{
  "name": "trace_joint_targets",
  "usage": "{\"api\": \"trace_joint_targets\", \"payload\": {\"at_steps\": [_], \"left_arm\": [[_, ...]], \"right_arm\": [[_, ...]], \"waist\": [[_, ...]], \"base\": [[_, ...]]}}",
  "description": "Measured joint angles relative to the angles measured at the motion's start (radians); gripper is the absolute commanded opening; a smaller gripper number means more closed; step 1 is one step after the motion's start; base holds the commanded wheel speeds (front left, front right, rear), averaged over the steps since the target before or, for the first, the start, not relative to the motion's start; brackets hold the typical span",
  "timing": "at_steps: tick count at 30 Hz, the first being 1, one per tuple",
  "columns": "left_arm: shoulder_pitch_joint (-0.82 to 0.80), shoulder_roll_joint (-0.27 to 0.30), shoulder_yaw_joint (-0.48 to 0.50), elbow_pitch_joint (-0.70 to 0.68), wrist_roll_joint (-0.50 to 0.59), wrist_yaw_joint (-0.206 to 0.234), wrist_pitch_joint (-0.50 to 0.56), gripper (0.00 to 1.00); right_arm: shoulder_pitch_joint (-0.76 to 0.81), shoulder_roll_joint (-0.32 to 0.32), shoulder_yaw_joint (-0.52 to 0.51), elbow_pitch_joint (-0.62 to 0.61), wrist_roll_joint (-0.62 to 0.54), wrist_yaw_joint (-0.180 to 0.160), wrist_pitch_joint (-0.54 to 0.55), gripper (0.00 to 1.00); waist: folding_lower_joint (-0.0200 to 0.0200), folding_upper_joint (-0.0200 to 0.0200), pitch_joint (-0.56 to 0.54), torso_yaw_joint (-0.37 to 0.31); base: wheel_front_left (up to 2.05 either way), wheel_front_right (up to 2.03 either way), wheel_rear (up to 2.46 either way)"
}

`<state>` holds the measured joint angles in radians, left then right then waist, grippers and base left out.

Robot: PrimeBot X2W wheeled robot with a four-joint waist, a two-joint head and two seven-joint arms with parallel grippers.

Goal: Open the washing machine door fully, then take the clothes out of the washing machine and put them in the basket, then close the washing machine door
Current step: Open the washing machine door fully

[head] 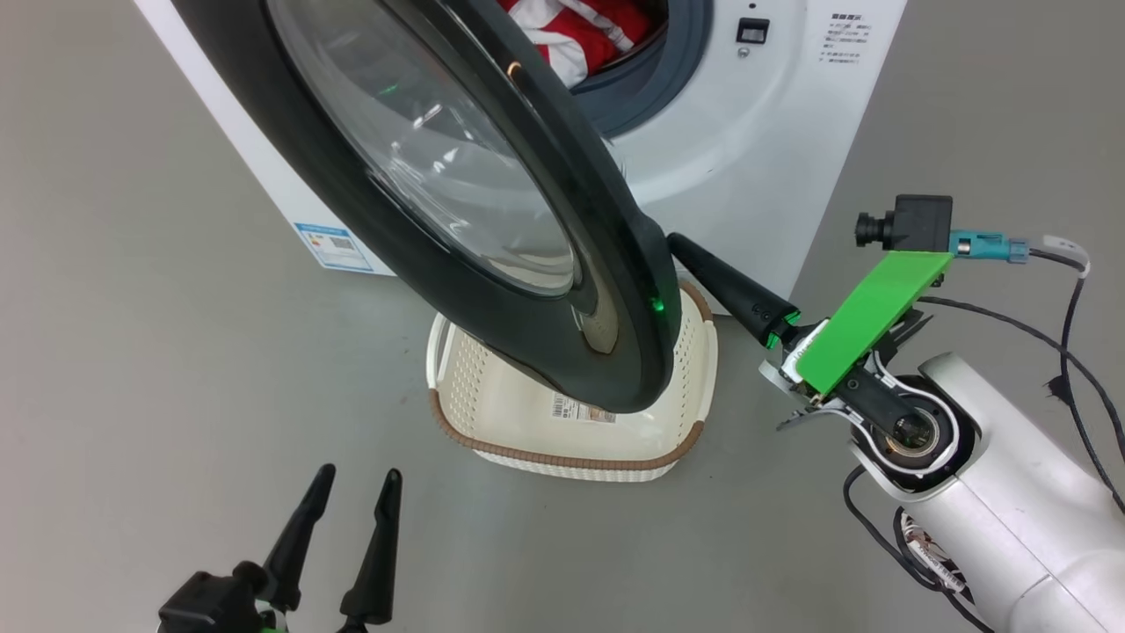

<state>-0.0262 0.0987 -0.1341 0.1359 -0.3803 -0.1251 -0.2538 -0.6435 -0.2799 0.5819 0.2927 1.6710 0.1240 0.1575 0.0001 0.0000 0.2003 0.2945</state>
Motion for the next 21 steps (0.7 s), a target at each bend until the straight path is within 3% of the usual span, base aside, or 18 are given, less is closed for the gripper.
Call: {"api": "trace_joint_targets", "payload": {"at_steps": [21], "left_arm": [[0.000,-0.018,0.000,0.024,-0.008,0.000,0.000,1.00]], "right_arm": [[0.037,0.057,0.011,0.026,-0.053,0.000,0.134,0.00]], "waist": [[0.0000,0.0000,-0.038,0.065]], "base": [[0.00,0.00,0.00]]}}
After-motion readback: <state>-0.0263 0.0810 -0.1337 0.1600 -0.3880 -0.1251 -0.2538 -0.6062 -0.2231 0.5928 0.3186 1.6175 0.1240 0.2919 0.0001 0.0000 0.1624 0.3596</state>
